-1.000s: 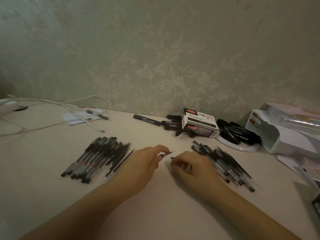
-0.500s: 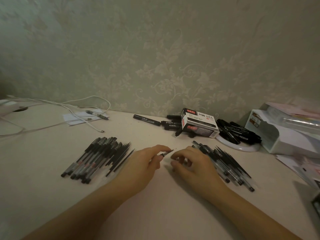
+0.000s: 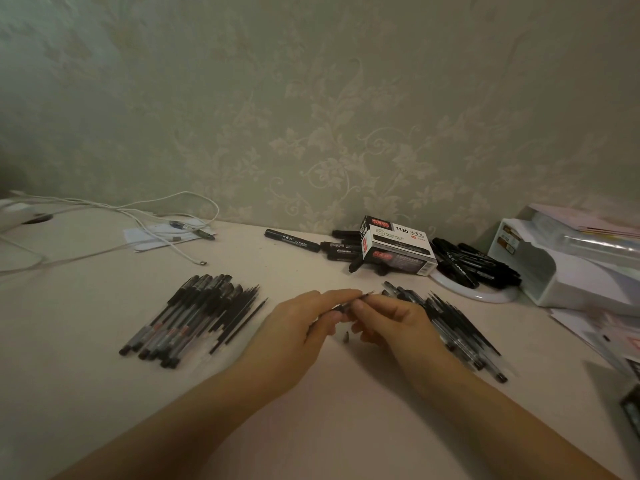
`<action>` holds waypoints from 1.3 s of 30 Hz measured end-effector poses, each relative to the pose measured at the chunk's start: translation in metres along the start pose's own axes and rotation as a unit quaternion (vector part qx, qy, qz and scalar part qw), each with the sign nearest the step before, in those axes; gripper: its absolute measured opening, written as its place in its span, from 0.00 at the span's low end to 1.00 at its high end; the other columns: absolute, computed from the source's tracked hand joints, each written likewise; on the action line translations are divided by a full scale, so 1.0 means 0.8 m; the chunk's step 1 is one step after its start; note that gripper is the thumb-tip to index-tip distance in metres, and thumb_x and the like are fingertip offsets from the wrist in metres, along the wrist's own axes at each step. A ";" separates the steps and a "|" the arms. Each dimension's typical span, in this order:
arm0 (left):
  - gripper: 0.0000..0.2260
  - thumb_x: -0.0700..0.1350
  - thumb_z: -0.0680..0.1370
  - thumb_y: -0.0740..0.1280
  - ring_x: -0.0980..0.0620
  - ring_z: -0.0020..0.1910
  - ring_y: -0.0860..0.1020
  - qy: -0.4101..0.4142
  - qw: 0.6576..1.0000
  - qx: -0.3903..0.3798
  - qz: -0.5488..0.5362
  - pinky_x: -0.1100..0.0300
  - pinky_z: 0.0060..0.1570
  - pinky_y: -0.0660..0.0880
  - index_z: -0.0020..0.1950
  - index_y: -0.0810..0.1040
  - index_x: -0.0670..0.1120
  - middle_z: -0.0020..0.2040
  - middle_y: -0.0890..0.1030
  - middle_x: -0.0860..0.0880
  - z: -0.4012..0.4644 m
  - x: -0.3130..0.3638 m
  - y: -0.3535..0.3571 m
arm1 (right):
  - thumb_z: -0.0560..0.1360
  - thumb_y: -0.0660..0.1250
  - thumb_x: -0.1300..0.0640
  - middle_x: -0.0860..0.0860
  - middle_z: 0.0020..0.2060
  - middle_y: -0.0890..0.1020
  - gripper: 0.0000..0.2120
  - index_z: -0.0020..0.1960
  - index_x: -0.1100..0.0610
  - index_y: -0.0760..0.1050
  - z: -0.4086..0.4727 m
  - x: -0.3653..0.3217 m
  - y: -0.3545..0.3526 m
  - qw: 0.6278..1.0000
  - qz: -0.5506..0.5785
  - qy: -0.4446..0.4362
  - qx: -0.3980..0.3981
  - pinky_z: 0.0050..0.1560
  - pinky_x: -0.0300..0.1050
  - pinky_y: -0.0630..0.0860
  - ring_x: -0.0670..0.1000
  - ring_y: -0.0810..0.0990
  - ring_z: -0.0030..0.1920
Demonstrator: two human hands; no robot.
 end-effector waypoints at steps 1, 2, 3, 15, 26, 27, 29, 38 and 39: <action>0.17 0.43 0.81 0.61 0.64 0.45 0.77 -0.001 1.000 0.000 0.002 0.75 0.44 0.69 0.68 0.72 0.60 0.43 0.76 0.65 -0.001 0.000 0.000 | 0.76 0.67 0.52 0.50 0.46 0.87 0.08 0.49 0.51 0.85 0.002 0.002 -0.002 1.000 0.013 0.006 0.009 0.43 0.35 0.78 0.44 0.83 0.42; 0.17 0.44 0.81 0.60 0.65 0.43 0.77 -0.004 1.000 0.003 0.003 0.75 0.43 0.69 0.68 0.72 0.60 0.42 0.76 0.65 -0.001 -0.002 0.000 | 0.78 0.66 0.54 0.50 0.47 0.87 0.08 0.50 0.52 0.84 0.004 0.002 -0.006 0.999 0.034 0.009 0.029 0.43 0.36 0.78 0.45 0.83 0.43; 0.17 0.44 0.81 0.60 0.66 0.41 0.76 -0.011 1.000 0.005 0.005 0.75 0.41 0.69 0.68 0.72 0.61 0.41 0.76 0.64 -0.001 -0.006 0.000 | 0.80 0.64 0.56 0.51 0.47 0.87 0.09 0.50 0.55 0.83 0.006 0.002 -0.015 0.996 0.065 0.008 0.059 0.43 0.37 0.79 0.46 0.84 0.44; 0.14 0.49 0.81 0.60 0.64 0.38 0.74 -0.097 0.994 0.002 0.042 0.72 0.37 0.67 0.66 0.70 0.60 0.40 0.75 0.60 -0.002 -0.044 0.000 | 0.77 0.69 0.54 0.45 0.36 0.81 0.04 0.43 0.50 0.81 0.001 -0.030 -0.144 0.878 -0.384 -0.049 0.283 0.34 0.35 0.67 0.42 0.78 0.37; 0.08 0.51 0.77 0.66 0.51 0.42 0.74 -0.240 0.931 0.084 0.263 0.57 0.38 0.71 0.53 0.73 0.50 0.45 0.76 0.52 -0.012 -0.076 -0.076 | 0.78 0.68 0.56 0.52 0.38 0.82 0.07 0.47 0.57 0.83 0.000 -0.021 -0.134 0.805 -0.543 0.004 0.240 0.38 0.50 0.80 0.49 0.79 0.36; 0.08 0.50 0.77 0.66 0.50 0.42 0.73 -0.255 0.924 0.079 0.274 0.56 0.39 0.71 0.52 0.73 0.49 0.45 0.76 0.51 -0.012 -0.081 -0.082 | 0.78 0.67 0.55 0.52 0.39 0.81 0.08 0.48 0.57 0.84 0.000 -0.022 -0.132 0.803 -0.547 0.000 0.238 0.39 0.50 0.80 0.49 0.79 0.37; 0.07 0.51 0.77 0.65 0.50 0.41 0.71 -0.282 0.910 0.074 0.293 0.57 0.37 0.68 0.47 0.72 0.48 0.43 0.75 0.50 -0.014 -0.089 -0.095 | 0.78 0.67 0.55 0.51 0.42 0.79 0.08 0.49 0.56 0.84 0.000 -0.029 -0.126 0.800 -0.548 -0.029 0.242 0.40 0.50 0.78 0.49 0.77 0.39; 0.09 0.52 0.76 0.66 0.50 0.41 0.74 -0.293 0.904 -0.006 0.311 0.57 0.38 0.71 0.41 0.71 0.49 0.39 0.75 0.51 -0.019 -0.101 -0.084 | 0.77 0.67 0.53 0.41 0.40 0.76 0.04 0.45 0.48 0.80 -0.014 -0.046 -0.030 0.830 -0.501 -0.180 0.168 0.42 0.40 0.71 0.44 0.74 0.42; 0.08 0.52 0.76 0.65 0.50 0.42 0.74 -0.293 0.904 -0.007 0.311 0.57 0.39 0.72 0.42 0.71 0.49 0.40 0.75 0.51 -0.019 -0.102 -0.083 | 0.77 0.67 0.53 0.41 0.40 0.76 0.04 0.45 0.48 0.80 -0.016 -0.046 -0.023 0.829 -0.501 -0.191 0.157 0.41 0.38 0.70 0.44 0.74 0.42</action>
Point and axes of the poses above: each hand's wrist, its own z-axis towards the middle knuckle, its own y-axis out of the palm, x = y × z, the point moved 8 cm from there along z, towards the middle knuckle
